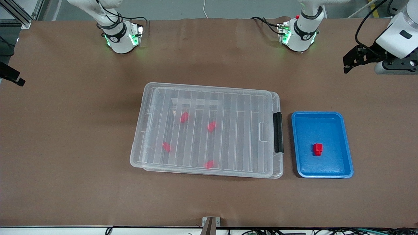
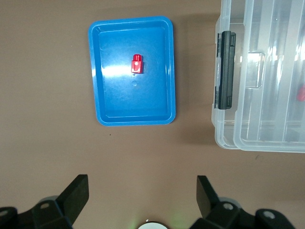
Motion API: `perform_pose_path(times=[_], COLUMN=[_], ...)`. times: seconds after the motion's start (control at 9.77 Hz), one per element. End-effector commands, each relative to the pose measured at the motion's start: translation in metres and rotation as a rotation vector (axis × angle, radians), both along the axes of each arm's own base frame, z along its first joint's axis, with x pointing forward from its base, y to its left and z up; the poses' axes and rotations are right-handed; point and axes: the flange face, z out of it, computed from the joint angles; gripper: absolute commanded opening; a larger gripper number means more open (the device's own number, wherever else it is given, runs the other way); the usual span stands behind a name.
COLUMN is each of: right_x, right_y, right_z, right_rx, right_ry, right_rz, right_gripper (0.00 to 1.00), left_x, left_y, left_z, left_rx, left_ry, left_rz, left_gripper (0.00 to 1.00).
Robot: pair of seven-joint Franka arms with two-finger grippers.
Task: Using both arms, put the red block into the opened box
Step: 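Reach the right gripper to the box lid while the left gripper reaches the tray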
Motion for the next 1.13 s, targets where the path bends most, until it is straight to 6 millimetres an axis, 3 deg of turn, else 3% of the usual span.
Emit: perform_pose_path(times=[0.0,0.1,0.2,0.41,0.72,0.82,0.92,1.02], right_x=[0.0,0.002,0.009,0.027,0.063,0.07,0.072,0.076], right_y=[0.001,0.008,0.041,0.129,0.236,0.265,0.292,0.307], right_z=[0.001,0.001,-0.003,-0.031,-0.109,-0.141,-0.167,-0.194], right_rx=[-0.003,-0.002,-0.004,-0.006,0.002,-0.001,-0.006,-0.01], right_ry=[0.005,0.003,0.011,0.054,0.07,0.091,0.103,0.109], right_rz=[0.008,0.021,0.102,0.277,0.21,0.235,0.252,0.217], right_gripper=[1.0,1.0,1.0,1.0,1.0,1.0,1.0,1.0], left_x=[0.006,0.007,0.012,0.041,0.103,0.122,0.136,0.148], left_y=[0.004,0.006,0.008,0.016,0.039,0.049,0.048,0.045], left_z=[-0.015,-0.015,-0.022,-0.07,-0.174,-0.218,-0.248,-0.287], left_rx=[0.007,0.011,0.006,0.017,-0.005,-0.019,-0.03,-0.038], left_ry=[0.04,0.041,0.051,0.116,0.133,0.14,0.119,0.121], left_rz=[-0.002,0.0,0.008,0.025,0.076,0.091,0.088,0.084], left_gripper=[1.0,1.0,1.0,1.0,1.0,1.0,1.0,1.0])
